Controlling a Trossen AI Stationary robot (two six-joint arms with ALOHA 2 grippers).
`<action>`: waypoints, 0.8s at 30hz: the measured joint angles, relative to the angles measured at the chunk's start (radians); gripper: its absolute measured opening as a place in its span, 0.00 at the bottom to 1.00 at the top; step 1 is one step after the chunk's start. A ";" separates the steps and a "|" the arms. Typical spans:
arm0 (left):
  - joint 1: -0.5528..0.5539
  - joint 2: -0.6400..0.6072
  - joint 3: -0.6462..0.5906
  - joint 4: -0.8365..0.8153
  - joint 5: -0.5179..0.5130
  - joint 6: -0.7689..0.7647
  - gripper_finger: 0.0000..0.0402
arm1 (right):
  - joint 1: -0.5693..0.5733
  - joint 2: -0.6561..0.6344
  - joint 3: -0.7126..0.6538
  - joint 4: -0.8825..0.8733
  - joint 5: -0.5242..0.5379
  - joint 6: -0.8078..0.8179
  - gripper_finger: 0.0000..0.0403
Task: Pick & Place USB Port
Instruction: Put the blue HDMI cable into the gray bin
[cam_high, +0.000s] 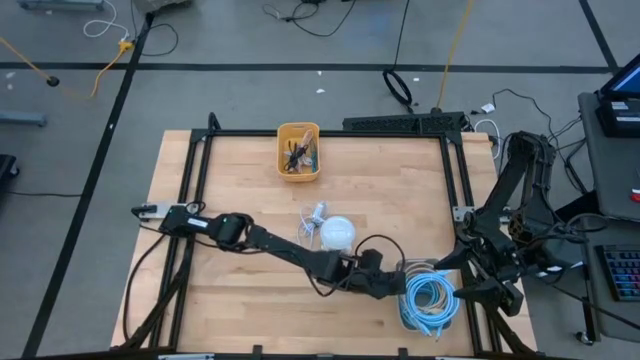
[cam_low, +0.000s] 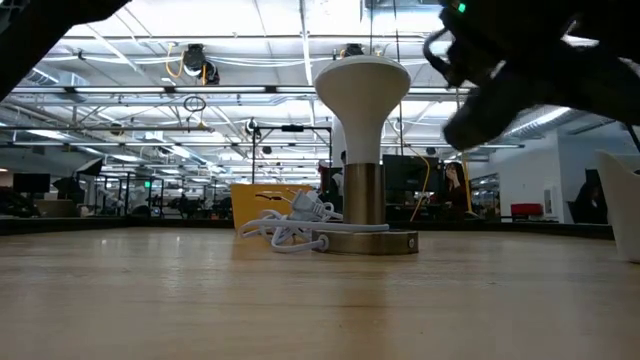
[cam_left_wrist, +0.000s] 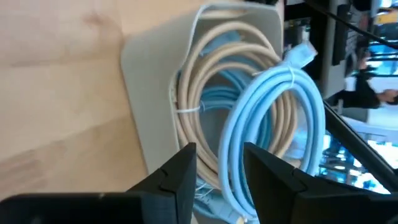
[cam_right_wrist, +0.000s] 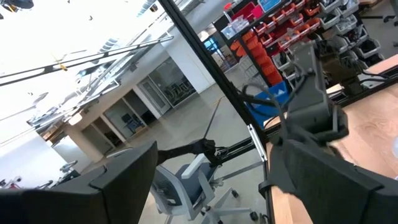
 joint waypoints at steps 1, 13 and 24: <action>0.003 -0.012 0.000 -0.026 0.001 0.007 0.34 | 0.000 0.000 0.000 0.000 0.000 0.000 0.84; 0.010 -0.038 0.002 0.176 0.024 0.138 0.23 | 0.000 0.000 0.000 -0.105 0.000 0.104 0.81; 0.027 -0.034 0.000 0.270 0.094 0.253 0.00 | 0.000 0.000 0.000 -0.105 0.003 0.101 0.78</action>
